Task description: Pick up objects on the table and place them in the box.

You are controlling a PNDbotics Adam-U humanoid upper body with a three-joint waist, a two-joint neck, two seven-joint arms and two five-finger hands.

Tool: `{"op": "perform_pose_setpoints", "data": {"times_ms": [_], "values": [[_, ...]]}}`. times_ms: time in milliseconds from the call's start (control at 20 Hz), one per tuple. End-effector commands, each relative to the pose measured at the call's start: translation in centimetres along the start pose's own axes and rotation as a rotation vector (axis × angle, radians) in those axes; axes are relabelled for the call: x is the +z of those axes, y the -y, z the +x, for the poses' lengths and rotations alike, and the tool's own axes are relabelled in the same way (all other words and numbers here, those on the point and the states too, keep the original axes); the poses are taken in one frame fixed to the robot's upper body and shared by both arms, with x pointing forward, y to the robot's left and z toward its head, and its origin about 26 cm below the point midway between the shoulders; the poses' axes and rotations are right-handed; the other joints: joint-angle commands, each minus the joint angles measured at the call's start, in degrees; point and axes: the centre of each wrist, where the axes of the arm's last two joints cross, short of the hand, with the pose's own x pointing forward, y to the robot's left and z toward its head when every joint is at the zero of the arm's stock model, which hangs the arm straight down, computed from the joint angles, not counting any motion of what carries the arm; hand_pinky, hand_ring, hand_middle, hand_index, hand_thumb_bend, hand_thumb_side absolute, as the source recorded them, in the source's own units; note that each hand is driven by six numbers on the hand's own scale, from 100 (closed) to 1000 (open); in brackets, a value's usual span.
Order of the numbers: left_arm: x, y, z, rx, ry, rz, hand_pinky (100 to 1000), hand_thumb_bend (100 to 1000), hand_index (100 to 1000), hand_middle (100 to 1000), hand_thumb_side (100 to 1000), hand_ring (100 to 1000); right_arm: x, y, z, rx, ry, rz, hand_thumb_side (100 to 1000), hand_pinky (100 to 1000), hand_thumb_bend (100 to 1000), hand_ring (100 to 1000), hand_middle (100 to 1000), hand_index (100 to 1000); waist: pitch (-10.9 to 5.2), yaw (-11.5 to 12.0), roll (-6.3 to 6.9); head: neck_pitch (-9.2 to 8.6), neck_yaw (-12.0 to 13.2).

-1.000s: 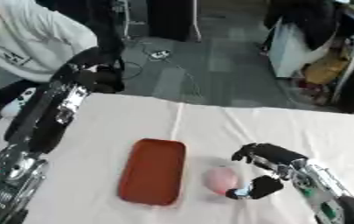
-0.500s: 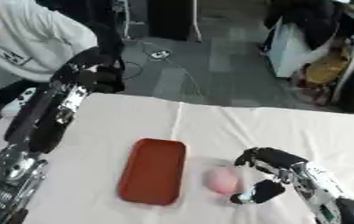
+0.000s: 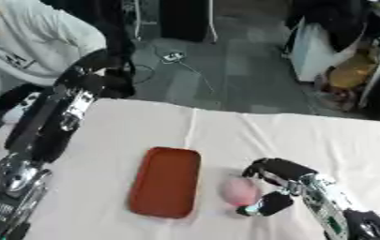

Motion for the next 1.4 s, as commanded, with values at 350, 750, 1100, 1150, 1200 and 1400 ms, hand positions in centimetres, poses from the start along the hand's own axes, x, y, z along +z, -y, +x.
{"op": "perform_pose_setpoints", "data": {"times_ms": [350,750,1100,1150,1200,1400], "values": [[-0.7,0.0,1.0,0.009,0.047,-0.002,738,100,994,887,800,751,-0.9,1.2,-0.2,0.007,-0.028,-0.047,620,729,580,742,756,845,-0.25,0.55,0.29,-0.47,0.31],[-0.9,0.1,1.1,0.013,0.054,-0.006,737,100,994,887,795,750,-1.3,0.1,-1.0,0.055,-0.068,-0.125,586,135,589,427,554,737,0.15,0.82,0.29,-0.41,0.39],[-0.9,0.1,1.1,0.014,0.056,-0.007,738,100,994,886,797,750,-1.4,-0.4,-1.3,0.069,-0.056,-0.418,617,100,100,100,100,311,0.19,0.87,0.31,-0.34,0.66],[-0.9,0.1,1.1,0.014,0.055,-0.007,738,100,994,887,797,750,-1.4,-0.6,-1.3,0.062,-0.05,-0.455,656,100,100,100,100,300,0.18,0.86,0.3,-0.33,0.7],[-0.9,0.1,1.1,0.013,0.055,-0.007,738,100,994,887,797,750,-1.4,-0.8,-1.4,0.057,-0.044,-0.482,687,100,100,100,100,298,0.15,0.85,0.29,-0.33,0.74],[-0.9,0.1,1.1,0.013,0.055,-0.007,738,100,994,887,797,750,-1.3,-1.0,-1.7,0.063,-0.023,-0.551,743,100,100,100,100,232,0.1,0.82,0.29,-0.33,0.92]]}}
